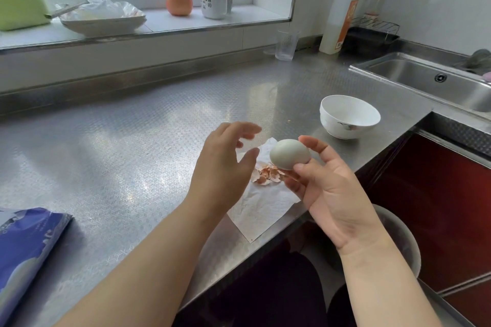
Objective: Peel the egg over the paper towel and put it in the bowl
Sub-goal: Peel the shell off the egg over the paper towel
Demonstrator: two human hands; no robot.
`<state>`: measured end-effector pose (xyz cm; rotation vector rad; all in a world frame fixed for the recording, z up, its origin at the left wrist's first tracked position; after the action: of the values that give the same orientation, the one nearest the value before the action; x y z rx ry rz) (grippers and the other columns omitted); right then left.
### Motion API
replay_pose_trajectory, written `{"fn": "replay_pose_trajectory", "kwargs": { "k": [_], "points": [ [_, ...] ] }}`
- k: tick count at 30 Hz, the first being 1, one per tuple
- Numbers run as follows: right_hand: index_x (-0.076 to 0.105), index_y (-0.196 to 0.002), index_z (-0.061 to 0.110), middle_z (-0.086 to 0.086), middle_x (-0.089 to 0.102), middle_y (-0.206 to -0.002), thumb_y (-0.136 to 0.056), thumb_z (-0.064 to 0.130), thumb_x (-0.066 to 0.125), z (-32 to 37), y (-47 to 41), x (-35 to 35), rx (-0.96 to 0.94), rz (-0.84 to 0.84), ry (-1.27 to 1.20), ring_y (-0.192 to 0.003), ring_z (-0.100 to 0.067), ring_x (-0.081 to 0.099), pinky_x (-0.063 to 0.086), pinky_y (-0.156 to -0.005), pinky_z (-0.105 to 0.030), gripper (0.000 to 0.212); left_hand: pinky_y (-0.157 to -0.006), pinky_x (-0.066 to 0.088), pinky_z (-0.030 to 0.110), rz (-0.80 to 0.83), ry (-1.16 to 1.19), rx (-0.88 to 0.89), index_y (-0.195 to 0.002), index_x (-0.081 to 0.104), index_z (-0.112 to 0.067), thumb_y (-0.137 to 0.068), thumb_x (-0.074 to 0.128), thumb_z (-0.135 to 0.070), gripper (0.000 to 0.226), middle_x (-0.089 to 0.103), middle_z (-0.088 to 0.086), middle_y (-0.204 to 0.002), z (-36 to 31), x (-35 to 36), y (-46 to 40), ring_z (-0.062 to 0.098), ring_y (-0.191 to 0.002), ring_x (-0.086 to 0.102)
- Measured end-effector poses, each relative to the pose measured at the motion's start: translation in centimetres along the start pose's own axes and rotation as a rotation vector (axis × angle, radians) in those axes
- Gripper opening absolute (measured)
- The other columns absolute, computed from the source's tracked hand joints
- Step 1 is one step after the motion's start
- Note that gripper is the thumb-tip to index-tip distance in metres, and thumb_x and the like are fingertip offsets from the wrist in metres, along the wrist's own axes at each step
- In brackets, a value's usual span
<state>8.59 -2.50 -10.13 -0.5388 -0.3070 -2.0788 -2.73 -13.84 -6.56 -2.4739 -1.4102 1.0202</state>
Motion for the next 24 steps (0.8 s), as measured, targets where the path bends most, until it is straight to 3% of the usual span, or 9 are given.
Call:
{"fn": "replay_pose_trajectory", "kwargs": {
  "k": [4,9,12,17,21,24],
  "points": [
    [0.058,-0.113,0.018,-0.007,0.069,-0.097,-0.085,-0.011,0.052,0.2,0.0,0.0,-0.022,-0.004,0.031,-0.088,-0.02,0.063,0.054,-0.066,-0.023,0.04,-0.075,0.049,0.023,0.023,-0.052,-0.012,-0.091,0.069,-0.028,-0.09,0.067,-0.017,0.011,0.067,-0.017,-0.085,0.3,0.3,-0.1,0.004,-0.081,0.061],
    [0.057,-0.112,0.018,-0.009,0.067,-0.1,-0.086,-0.012,0.051,0.3,0.1,-0.1,-0.032,-0.018,0.053,-0.091,-0.021,0.062,0.053,-0.067,-0.022,0.04,-0.081,0.045,0.022,0.031,-0.082,0.074,-0.106,0.071,-0.025,-0.095,0.052,-0.001,0.032,0.068,-0.01,-0.1,0.0,0.9,0.0,0.011,-0.096,0.059],
    [0.056,-0.113,0.018,-0.009,0.067,-0.101,-0.086,-0.011,0.052,0.3,0.2,-0.1,-0.038,-0.016,0.079,-0.091,-0.02,0.062,0.053,-0.071,-0.024,0.039,-0.083,0.048,0.024,-0.001,0.038,0.116,-0.109,0.07,-0.028,-0.097,0.057,-0.023,0.018,0.069,-0.013,-0.097,-0.5,0.6,0.1,0.005,-0.094,0.062],
    [0.057,-0.11,0.019,-0.011,0.066,-0.102,-0.084,-0.009,0.058,0.5,0.1,-0.2,-0.064,-0.043,0.082,-0.095,-0.023,0.063,0.051,-0.08,-0.032,0.038,-0.079,0.053,0.036,0.063,0.058,0.187,-0.11,0.07,-0.037,-0.087,0.058,-0.051,0.03,0.066,-0.015,-0.1,-1.0,1.3,0.3,0.007,-0.092,0.064],
    [0.057,-0.109,0.019,-0.012,0.066,-0.105,-0.085,-0.008,0.059,0.8,0.2,-0.3,-0.089,-0.077,0.146,-0.094,-0.023,0.063,0.052,-0.077,-0.03,0.036,-0.072,0.054,0.039,-0.035,0.082,0.263,-0.1,0.075,-0.03,-0.085,0.065,-0.039,0.02,0.068,-0.013,-0.094,-1.5,0.5,0.3,0.011,-0.087,0.066],
    [0.057,-0.108,0.019,-0.013,0.067,-0.106,-0.084,-0.007,0.06,0.9,0.2,-0.3,-0.1,-0.089,0.185,-0.094,-0.022,0.063,0.052,-0.081,-0.034,0.035,-0.072,0.053,0.032,-0.057,0.087,0.27,-0.094,0.076,-0.026,-0.084,0.07,-0.03,0.013,0.068,-0.012,-0.09,-1.7,0.3,0.4,0.008,-0.083,0.065]
  ]
}}
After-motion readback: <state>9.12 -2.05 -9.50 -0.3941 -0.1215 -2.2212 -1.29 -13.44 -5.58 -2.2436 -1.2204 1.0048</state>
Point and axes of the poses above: each hand's wrist, its own y-axis away from the middle knuckle, its own x-axis out of the palm, z = x × y, the point moved 8 cm from there along -y, towards the middle knuckle
